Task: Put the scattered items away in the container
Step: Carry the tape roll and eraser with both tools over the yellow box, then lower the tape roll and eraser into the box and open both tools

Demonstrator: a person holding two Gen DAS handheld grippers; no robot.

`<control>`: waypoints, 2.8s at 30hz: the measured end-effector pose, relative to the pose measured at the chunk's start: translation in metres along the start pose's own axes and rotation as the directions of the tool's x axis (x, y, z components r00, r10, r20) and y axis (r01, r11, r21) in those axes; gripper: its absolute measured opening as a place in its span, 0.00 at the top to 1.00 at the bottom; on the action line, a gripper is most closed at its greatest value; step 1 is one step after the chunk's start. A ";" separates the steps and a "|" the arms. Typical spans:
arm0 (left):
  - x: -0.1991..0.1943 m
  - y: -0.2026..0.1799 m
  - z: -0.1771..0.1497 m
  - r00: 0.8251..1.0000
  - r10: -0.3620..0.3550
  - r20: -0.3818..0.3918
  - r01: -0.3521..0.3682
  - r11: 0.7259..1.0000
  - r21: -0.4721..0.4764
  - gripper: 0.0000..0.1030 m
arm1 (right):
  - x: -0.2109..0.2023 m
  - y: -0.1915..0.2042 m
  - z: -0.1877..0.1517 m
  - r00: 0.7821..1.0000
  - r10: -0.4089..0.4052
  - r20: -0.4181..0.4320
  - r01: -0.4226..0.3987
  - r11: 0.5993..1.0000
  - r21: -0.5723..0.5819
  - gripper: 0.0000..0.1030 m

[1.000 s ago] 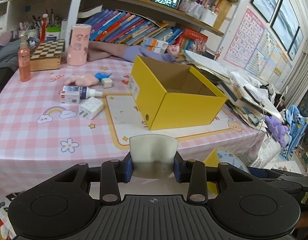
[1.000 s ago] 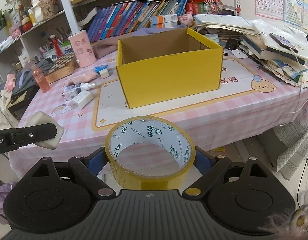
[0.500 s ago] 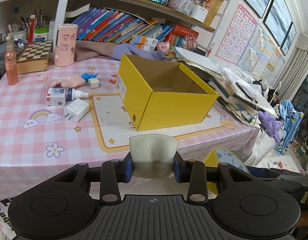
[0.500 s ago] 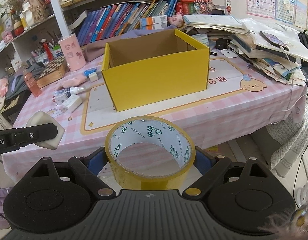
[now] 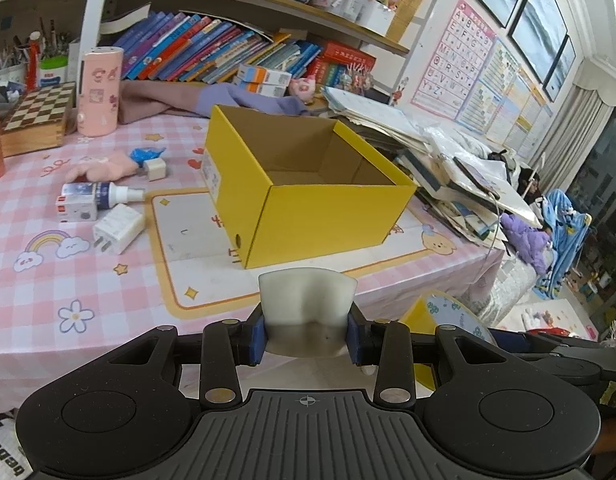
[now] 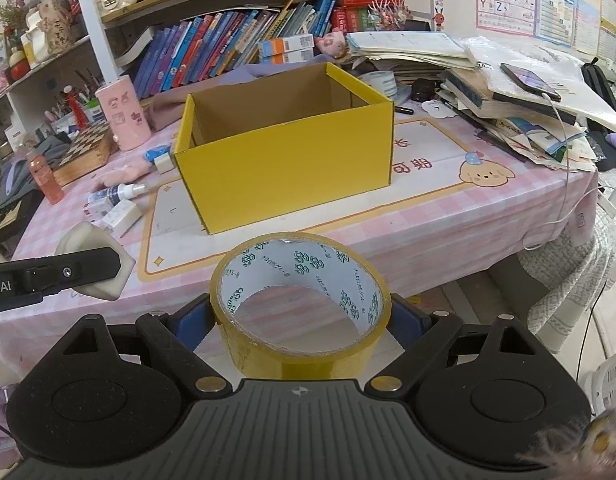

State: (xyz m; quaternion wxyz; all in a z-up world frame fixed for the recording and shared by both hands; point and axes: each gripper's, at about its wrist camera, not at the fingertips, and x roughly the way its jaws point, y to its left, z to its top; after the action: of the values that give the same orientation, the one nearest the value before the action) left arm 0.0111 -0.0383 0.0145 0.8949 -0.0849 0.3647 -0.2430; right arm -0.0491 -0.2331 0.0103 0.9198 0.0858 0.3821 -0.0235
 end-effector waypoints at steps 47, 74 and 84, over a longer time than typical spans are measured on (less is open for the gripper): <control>0.088 -0.036 0.104 0.988 -0.058 0.140 0.043 0.993 0.111 0.65 | 0.049 -0.046 0.129 0.973 0.053 0.224 -0.017 0.987 -0.160 0.13; 0.220 -0.005 0.162 0.973 0.216 -0.077 -0.196 0.958 0.208 0.64 | 0.224 -0.014 0.201 0.958 0.221 -0.181 -0.284 0.813 -0.508 0.13; 0.233 -0.009 0.157 0.961 0.250 -0.116 -0.218 0.947 0.234 0.64 | 0.230 -0.010 0.198 0.955 0.202 -0.217 -0.291 0.787 -0.544 0.12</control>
State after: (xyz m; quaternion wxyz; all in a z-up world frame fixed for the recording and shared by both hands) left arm 0.2603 -0.1662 -0.0124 0.8925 0.0760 0.4070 -0.1791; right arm 0.2510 -0.2730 -0.0163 0.8675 -0.1421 0.4237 0.2185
